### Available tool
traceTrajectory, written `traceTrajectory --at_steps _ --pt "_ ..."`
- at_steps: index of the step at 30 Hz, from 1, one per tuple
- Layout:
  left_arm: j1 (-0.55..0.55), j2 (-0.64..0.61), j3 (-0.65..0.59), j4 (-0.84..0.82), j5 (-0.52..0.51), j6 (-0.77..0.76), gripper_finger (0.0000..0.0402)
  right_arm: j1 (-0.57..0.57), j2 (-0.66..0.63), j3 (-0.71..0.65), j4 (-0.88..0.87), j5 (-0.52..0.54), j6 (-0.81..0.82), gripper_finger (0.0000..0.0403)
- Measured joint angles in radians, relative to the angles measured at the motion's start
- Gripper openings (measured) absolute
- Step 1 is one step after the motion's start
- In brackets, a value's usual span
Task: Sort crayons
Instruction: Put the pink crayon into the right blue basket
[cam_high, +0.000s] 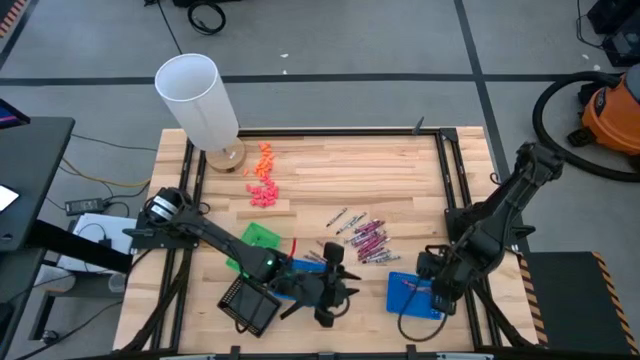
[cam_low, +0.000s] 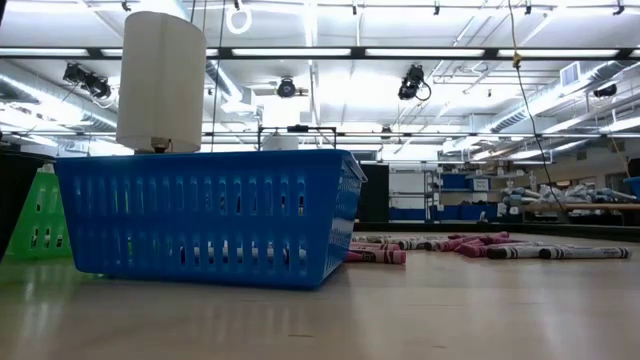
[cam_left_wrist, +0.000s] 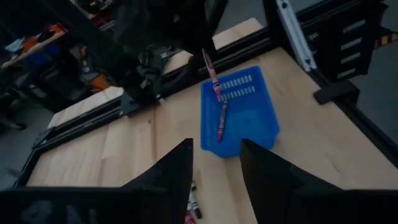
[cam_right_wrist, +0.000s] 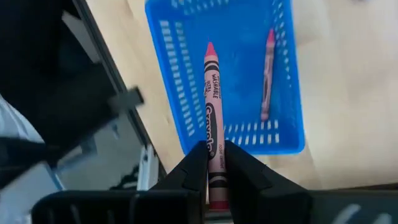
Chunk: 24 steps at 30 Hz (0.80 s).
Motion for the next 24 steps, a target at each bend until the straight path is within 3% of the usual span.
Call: traceTrajectory --at_steps 9,11,17,24 --pt "0.05 0.002 -0.001 -0.001 0.132 -0.045 0.0141 0.048 0.056 0.0 -0.018 -0.002 -0.022 0.005" --pt "0.057 0.002 -0.034 0.062 0.156 -0.052 0.0141 0.066 0.056 0.0 -0.024 0.011 -0.012 0.005" --pt "0.071 0.005 -0.196 0.307 0.165 -0.069 0.0141 0.105 0.055 -0.002 -0.037 0.054 0.04 0.005" --pt "0.083 -0.018 -0.232 0.317 0.161 -0.106 0.0141 0.11 0.055 -0.003 -0.048 0.139 0.056 0.005"
